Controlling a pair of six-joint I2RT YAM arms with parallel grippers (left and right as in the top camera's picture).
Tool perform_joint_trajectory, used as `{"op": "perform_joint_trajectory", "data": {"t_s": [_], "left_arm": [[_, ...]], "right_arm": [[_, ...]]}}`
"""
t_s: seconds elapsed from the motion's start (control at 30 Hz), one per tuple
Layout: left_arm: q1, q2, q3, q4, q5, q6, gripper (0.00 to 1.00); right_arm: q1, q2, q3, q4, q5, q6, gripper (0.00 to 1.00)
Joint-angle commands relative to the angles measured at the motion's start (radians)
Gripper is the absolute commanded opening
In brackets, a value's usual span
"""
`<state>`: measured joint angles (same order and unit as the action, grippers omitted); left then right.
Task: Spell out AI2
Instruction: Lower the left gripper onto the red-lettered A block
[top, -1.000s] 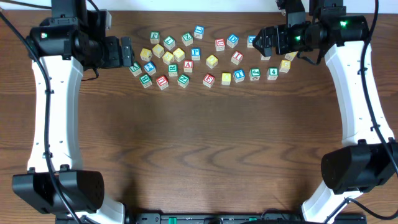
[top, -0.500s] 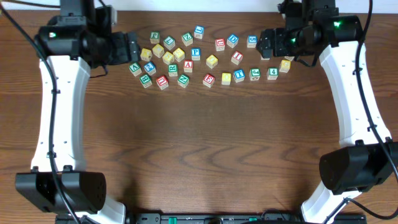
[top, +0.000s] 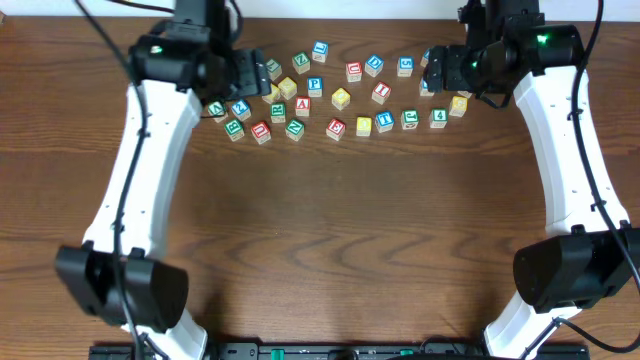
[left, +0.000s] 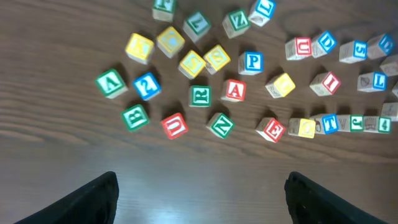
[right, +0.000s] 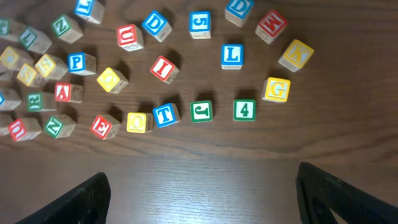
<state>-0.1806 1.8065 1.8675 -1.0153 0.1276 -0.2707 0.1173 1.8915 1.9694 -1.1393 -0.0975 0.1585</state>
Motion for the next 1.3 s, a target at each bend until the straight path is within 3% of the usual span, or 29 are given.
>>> {"op": "perform_joint_trajectory", "data": {"t_s": [0.0, 0.07, 0.17, 0.37, 0.5, 0.73, 1.27], "left_arm": [[-0.037, 0.052, 0.012, 0.026, -0.018, -0.046, 0.84], [-0.050, 0.071, 0.012, 0.048, -0.017, -0.060, 0.84], [-0.074, 0.104, 0.012, 0.105, -0.016, -0.068, 0.74], [-0.123, 0.193, 0.057, 0.202, -0.021, -0.064, 0.74], [-0.154, 0.270, 0.097, 0.209, -0.109, -0.064, 0.73], [-0.186, 0.381, 0.098, 0.259, -0.178, -0.066, 0.60], [-0.187, 0.552, 0.097, 0.359, -0.212, -0.082, 0.60]], "right_arm": [[0.007, 0.009, 0.019, -0.002, 0.036, 0.059, 0.91], [0.008, 0.009, 0.018, -0.005, 0.036, 0.058, 0.91], [0.008, 0.009, 0.017, -0.011, 0.039, 0.058, 0.92], [0.008, 0.009, 0.017, -0.032, 0.047, 0.058, 0.93], [0.008, 0.009, 0.016, -0.050, 0.047, 0.057, 0.93], [0.008, 0.009, 0.012, -0.058, 0.047, 0.057, 0.93], [0.008, 0.009, 0.011, -0.058, 0.078, 0.054, 0.94]]}}
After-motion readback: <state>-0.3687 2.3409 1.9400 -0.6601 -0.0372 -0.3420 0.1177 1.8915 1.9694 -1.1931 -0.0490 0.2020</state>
